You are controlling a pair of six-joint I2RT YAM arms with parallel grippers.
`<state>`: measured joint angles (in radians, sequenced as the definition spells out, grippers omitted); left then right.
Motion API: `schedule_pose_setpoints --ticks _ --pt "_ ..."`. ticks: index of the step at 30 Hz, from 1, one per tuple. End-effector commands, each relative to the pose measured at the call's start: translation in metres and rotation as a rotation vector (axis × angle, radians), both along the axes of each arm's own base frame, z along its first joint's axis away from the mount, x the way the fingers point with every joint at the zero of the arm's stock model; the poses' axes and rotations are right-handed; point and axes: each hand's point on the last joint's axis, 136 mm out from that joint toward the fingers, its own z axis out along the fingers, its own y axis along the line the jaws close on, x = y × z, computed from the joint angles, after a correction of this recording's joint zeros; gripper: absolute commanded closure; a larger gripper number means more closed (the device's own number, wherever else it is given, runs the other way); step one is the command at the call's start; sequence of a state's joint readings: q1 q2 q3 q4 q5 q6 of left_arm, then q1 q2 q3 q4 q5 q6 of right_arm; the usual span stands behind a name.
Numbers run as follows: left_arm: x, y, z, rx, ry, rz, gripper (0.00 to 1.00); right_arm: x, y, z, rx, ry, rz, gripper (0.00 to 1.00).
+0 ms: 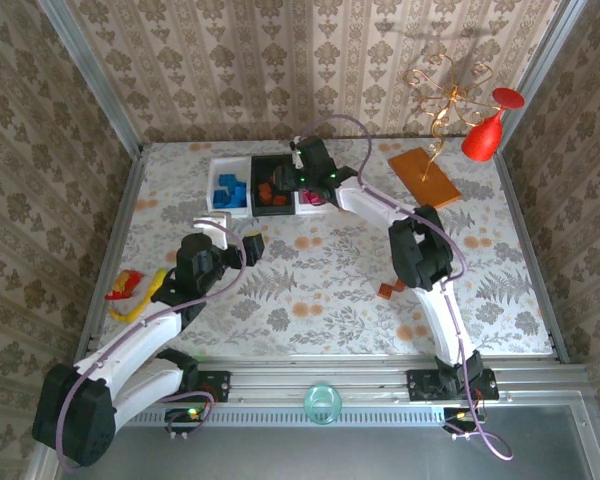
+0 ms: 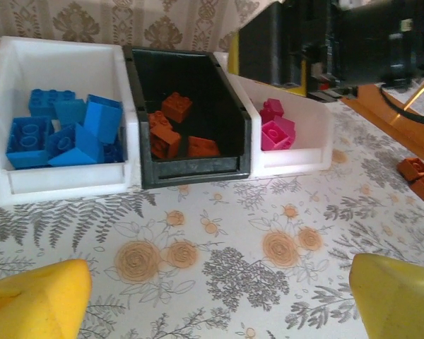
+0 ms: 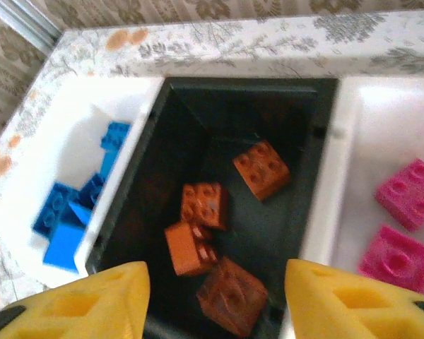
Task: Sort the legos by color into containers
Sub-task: Place the lego in the container, then pick up the lego from the middle-right of the table.
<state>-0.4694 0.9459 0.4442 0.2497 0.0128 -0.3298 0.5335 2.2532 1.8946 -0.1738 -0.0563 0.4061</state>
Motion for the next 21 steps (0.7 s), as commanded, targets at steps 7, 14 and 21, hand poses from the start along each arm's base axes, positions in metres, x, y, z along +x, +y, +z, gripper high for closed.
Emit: schedule_pose_setpoints --ticks 7,14,21 --pt "-0.016 -0.067 0.009 -0.028 -0.008 -0.297 0.05 -0.087 -0.153 0.010 -0.152 0.032 -0.195 0.31" --pt "-0.036 -0.120 -0.002 0.046 0.003 -0.484 0.05 -0.126 -0.270 -0.043 -0.290 0.228 -0.405 0.26" --pt "-0.037 -0.128 -0.011 0.070 0.020 -0.499 0.05 -0.116 -0.299 -0.075 -0.374 0.352 -0.450 0.24"
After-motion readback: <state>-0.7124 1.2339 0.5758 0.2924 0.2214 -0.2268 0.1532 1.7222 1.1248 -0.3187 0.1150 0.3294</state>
